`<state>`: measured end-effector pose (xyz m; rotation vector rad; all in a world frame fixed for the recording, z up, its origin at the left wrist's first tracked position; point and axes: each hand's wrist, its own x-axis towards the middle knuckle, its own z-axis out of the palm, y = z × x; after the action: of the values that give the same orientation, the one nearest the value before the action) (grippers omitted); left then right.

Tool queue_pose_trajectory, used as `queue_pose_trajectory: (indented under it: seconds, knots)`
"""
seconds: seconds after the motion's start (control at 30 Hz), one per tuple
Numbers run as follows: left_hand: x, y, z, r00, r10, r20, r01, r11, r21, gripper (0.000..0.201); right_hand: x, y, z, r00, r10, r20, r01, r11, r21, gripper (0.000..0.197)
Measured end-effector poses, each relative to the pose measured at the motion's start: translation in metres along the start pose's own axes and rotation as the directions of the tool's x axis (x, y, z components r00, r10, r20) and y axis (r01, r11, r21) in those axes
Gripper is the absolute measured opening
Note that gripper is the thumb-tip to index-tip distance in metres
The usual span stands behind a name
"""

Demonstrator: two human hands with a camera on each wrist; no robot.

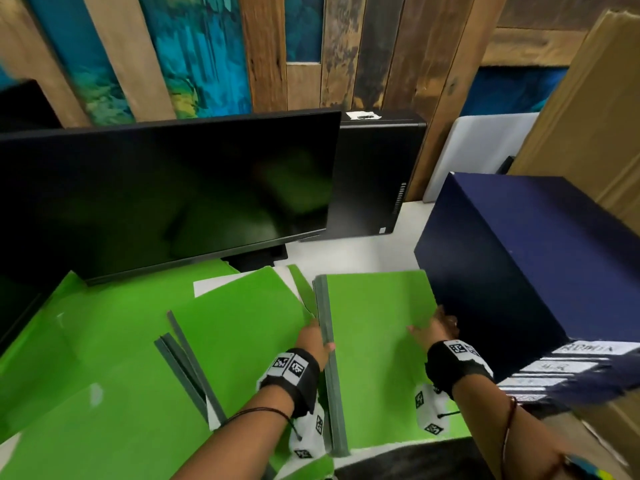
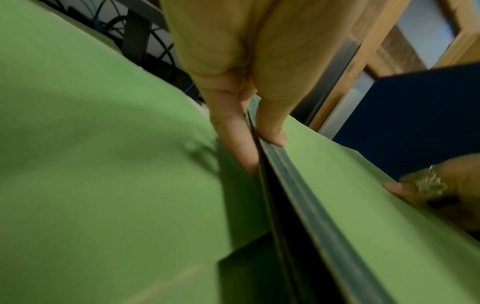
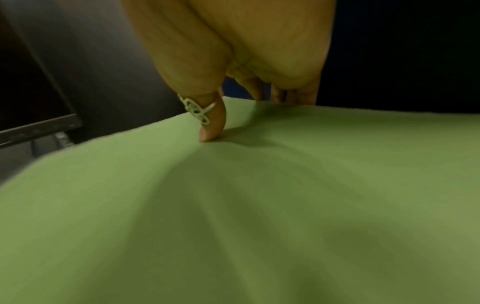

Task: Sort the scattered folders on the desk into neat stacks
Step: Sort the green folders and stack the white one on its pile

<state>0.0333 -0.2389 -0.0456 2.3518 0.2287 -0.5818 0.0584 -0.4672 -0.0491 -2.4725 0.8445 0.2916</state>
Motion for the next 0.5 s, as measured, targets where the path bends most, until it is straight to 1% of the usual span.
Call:
queue_pose_trajectory:
  seconds: [0.07,0.13,0.2,0.27,0.3,0.33,0.4,0.43,0.47,0.5]
  knots:
    - [-0.001,-0.004,0.002,1.000,0.011,-0.025,-0.009,0.998,0.056,0.065,-0.003,0.000,0.005,0.999,-0.020,0.027,0.021,0.999,-0.036,0.095]
    - [-0.004,-0.008,-0.004,0.999,0.015,-0.050,-0.009,0.993,0.122,0.076,-0.009,-0.008,0.008,0.995,-0.093,0.025,0.095,0.992,-0.085,0.085]
    - [-0.005,-0.017,-0.018,0.994,0.016,-0.107,-0.001,0.990,0.140,0.072,-0.019,-0.024,0.012,0.980,-0.197,0.042,0.201,0.969,-0.142,0.071]
    - [-0.007,-0.036,-0.043,0.978,0.022,-0.209,0.011,0.988,0.151,0.062,-0.030,-0.047,0.023,0.942,-0.327,0.080,0.334,0.935,-0.119,0.058]
    - [-0.008,-0.047,-0.057,0.964,0.019,-0.264,0.021,0.988,0.150,0.058,-0.038,-0.059,0.028,0.910,-0.401,0.105,0.410,0.909,-0.077,0.051]
    - [-0.009,-0.061,-0.072,0.949,0.003,-0.316,0.047,0.987,0.151,0.054,-0.046,-0.071,0.036,0.866,-0.483,0.131,0.491,0.870,-0.036,0.045]
    - [-0.014,-0.093,-0.104,0.907,-0.059,-0.416,0.132,0.980,0.149,0.048,-0.064,-0.094,0.054,0.766,-0.604,0.219,0.617,0.787,0.013,0.038]
    - [-0.018,-0.109,-0.121,0.880,-0.107,-0.463,0.194,0.971,0.143,0.046,-0.073,-0.104,0.065,0.717,-0.639,0.278,0.660,0.751,0.023,0.038]
    - [-0.022,-0.124,-0.136,0.852,-0.167,-0.496,0.264,0.956,0.131,0.047,-0.083,-0.113,0.076,0.678,-0.653,0.339,0.690,0.724,0.015,0.042]
    - [-0.026,-0.138,-0.149,0.831,-0.226,-0.508,0.331,0.935,0.126,0.050,-0.091,-0.120,0.088,0.655,-0.637,0.406,0.702,0.712,-0.014,0.052]
